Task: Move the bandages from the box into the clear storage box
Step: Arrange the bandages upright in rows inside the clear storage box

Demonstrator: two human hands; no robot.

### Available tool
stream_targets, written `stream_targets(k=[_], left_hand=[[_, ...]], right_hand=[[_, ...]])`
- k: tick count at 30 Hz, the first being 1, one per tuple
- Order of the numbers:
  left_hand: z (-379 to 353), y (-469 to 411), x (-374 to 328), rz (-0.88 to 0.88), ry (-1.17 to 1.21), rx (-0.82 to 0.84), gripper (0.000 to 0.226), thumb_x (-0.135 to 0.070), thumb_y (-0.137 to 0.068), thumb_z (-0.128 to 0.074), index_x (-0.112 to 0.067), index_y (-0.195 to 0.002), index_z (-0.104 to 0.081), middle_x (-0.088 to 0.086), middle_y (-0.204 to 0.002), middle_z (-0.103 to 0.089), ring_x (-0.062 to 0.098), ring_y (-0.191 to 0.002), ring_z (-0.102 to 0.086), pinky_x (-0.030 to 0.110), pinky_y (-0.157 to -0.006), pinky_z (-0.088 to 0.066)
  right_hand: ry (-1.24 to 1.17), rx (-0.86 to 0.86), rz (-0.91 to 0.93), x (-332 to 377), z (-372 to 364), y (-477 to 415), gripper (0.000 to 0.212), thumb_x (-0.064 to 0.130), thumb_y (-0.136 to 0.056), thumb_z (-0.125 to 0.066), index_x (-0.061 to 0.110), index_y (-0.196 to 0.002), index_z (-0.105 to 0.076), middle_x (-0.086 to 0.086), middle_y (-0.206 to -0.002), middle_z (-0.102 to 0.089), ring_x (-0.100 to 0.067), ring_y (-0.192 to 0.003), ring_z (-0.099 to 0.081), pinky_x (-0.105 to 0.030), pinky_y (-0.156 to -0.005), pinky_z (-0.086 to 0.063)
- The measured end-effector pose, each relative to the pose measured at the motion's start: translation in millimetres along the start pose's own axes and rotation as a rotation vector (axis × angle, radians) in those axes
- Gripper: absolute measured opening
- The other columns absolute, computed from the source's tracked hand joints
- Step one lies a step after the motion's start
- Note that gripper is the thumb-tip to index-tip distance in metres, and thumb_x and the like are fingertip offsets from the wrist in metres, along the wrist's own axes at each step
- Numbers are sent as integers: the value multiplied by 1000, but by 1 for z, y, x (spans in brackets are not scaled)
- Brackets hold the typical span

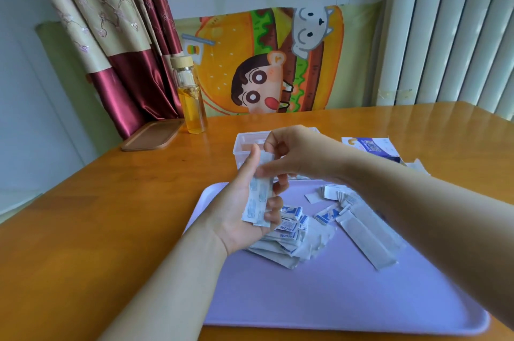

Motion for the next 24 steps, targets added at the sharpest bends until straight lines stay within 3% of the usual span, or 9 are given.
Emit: stream_targets(k=[2,4,8,12,14,16,18,22,24], left_hand=[[3,5,4,0,-16,-31,39,-56,-82,-55,-20,-80,-70,-1,-72,-57,9,-52,-32,18,-45,-21],[8,10,6,-1,5,-58,35,-44,-91,-50,-19,-74,-67,-2,-64,-51,9,-51,-33,18,-45,-19],[29,15,4,-28,200,-126,23,-31,-96,-43,-16,-92,-61,-6,-56,-41,7,-49,-39,16,-43,-34],[48,15,2,-69,370,-223,22,-21,-99,-42,-9,-100,-60,-3,-60,-46,7,-48,-46,14,-46,-44],[46,13,4,-63,378,-219,20,-19,-99,-42,-9,-101,-58,-3,-60,-47,6,-41,-43,13,-41,-40],[42,9,5,-70,378,-214,18,-18,-99,-42,-9,-105,-55,-3,-60,-48,5,-38,-38,13,-38,-37],[37,8,3,-91,381,-211,13,-16,-99,-43,-8,-104,-51,0,-64,-51,4,-38,-37,13,-37,-36],[35,10,-3,-153,417,-228,7,-14,-100,-41,-14,-93,-41,10,-79,-59,4,-39,-40,13,-39,-38],[37,14,-8,-191,441,-246,11,-11,-100,-40,-21,-98,-44,12,-84,-58,5,-38,-42,12,-39,-39]], right_hand=[[154,-96,39,-1,-2,3,29,22,-74,-79,13,-71,-51,3,-57,-52,-2,-43,-44,-10,-44,-30],[208,-144,79,-3,-6,5,24,25,-74,-78,16,-73,-56,4,-65,-58,2,-48,-46,-11,-49,-34],[210,-208,62,-17,5,15,17,29,-77,-76,16,-83,-66,3,-78,-66,-4,-66,-57,-18,-62,-45],[794,107,-187,-53,2,36,36,38,-87,-61,6,-98,-71,-9,-97,-71,-21,-90,-66,-29,-72,-49],[1004,264,-308,-74,2,50,45,47,-87,-56,8,-104,-70,-6,-104,-70,-20,-98,-63,-22,-62,-41],[1001,315,-403,-90,5,61,48,51,-82,-61,10,-106,-69,-4,-103,-70,-17,-92,-64,-15,-52,-33],[965,326,-419,-94,6,69,49,49,-79,-65,10,-109,-67,-3,-104,-69,-16,-86,-63,-17,-53,-35],[785,216,-133,-65,-4,64,24,34,-85,-66,22,-105,-67,8,-98,-65,-6,-80,-54,-12,-62,-38],[701,217,-21,-47,-19,59,14,27,-87,-63,26,-99,-71,12,-92,-67,0,-74,-56,-8,-62,-38]])
Point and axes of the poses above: each hand's wrist, its own y-axis away from the middle knuckle, its own z-axis out of the back of the hand, x = y × z, the point moved 8 cm from there along -y, towards the middle knuckle
